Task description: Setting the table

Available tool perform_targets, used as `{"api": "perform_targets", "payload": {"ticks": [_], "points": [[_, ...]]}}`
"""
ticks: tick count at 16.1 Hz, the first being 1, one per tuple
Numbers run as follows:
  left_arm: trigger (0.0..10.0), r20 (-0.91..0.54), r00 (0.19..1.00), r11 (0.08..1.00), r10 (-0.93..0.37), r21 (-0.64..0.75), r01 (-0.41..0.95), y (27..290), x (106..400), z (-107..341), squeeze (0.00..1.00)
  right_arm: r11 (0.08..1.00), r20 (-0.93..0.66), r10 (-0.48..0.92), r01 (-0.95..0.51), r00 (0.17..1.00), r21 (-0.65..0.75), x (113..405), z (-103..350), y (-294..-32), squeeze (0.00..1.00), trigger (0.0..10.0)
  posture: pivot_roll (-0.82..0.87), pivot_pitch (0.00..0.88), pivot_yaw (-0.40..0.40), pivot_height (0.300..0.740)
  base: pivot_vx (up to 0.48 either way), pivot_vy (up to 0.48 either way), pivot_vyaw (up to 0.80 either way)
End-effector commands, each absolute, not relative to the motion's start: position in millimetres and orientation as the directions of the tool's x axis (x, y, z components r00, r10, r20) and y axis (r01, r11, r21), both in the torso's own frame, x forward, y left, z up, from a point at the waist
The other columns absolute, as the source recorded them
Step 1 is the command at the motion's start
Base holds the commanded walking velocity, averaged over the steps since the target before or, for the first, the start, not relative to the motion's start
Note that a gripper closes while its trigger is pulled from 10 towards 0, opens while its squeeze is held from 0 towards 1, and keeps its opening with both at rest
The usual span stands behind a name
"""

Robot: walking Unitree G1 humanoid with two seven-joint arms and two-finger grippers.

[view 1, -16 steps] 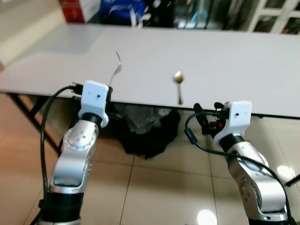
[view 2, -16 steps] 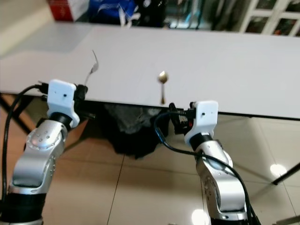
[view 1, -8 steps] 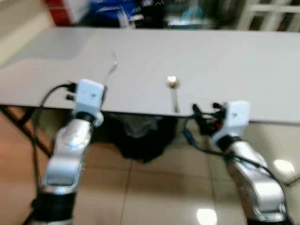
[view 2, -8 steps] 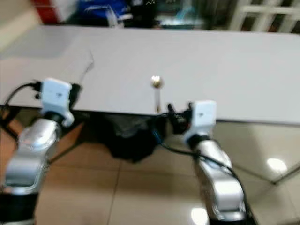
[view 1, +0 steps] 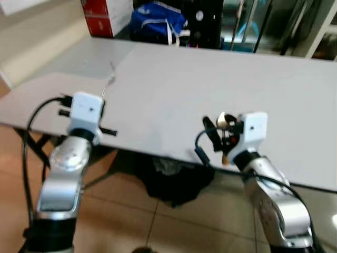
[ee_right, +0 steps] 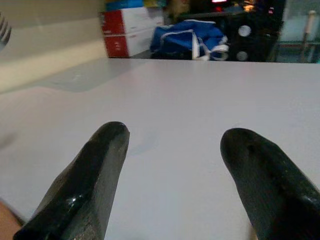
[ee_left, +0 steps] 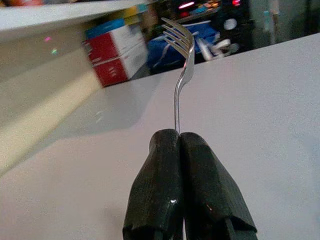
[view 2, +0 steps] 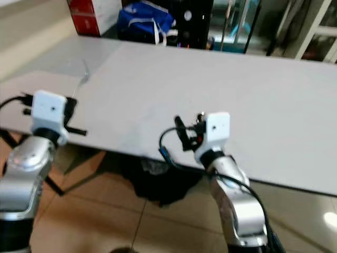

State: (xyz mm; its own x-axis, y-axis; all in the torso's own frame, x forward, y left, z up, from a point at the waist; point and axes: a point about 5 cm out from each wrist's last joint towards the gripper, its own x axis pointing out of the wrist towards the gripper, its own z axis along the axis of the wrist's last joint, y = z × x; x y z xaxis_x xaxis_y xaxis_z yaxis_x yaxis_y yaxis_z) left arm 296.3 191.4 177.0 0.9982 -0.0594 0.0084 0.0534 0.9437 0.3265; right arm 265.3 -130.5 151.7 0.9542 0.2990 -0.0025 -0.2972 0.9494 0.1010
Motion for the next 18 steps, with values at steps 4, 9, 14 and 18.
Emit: {"api": "perform_targets", "payload": {"ticks": [4,9,14,18], "points": [[10.0,-0.116,0.993,0.809,-0.004,0.584,0.072,206,310,166,0.0,0.922,0.0,0.371,-0.369,0.928,0.115,257,158,-134,0.0,10.0,-0.01,0.046,0.036,0.74,0.08,0.0,0.0],[10.0,-0.201,0.979,0.637,-0.027,0.752,0.172,195,338,150,0.0,0.89,-0.025,0.445,-0.44,0.895,0.118,253,157,-130,0.0,10.0,-0.02,0.054,0.035,0.74,0.0,0.0,0.0],[10.0,-0.194,0.981,0.486,-0.003,0.857,0.171,182,360,132,0.0,0.845,-0.05,0.531,-0.525,0.846,0.1,241,154,-123,0.0,10.0,-0.04,0.064,0.042,0.74,0.0,0.0,0.0],[10.0,-0.155,0.988,0.408,-0.013,0.901,0.147,163,369,122,0.0,0.835,-0.096,0.55,-0.546,0.829,0.064,238,149,-124,0.0,10.0,-0.06,0.069,0.043,0.74,0.0,0.0,0.0]]}}
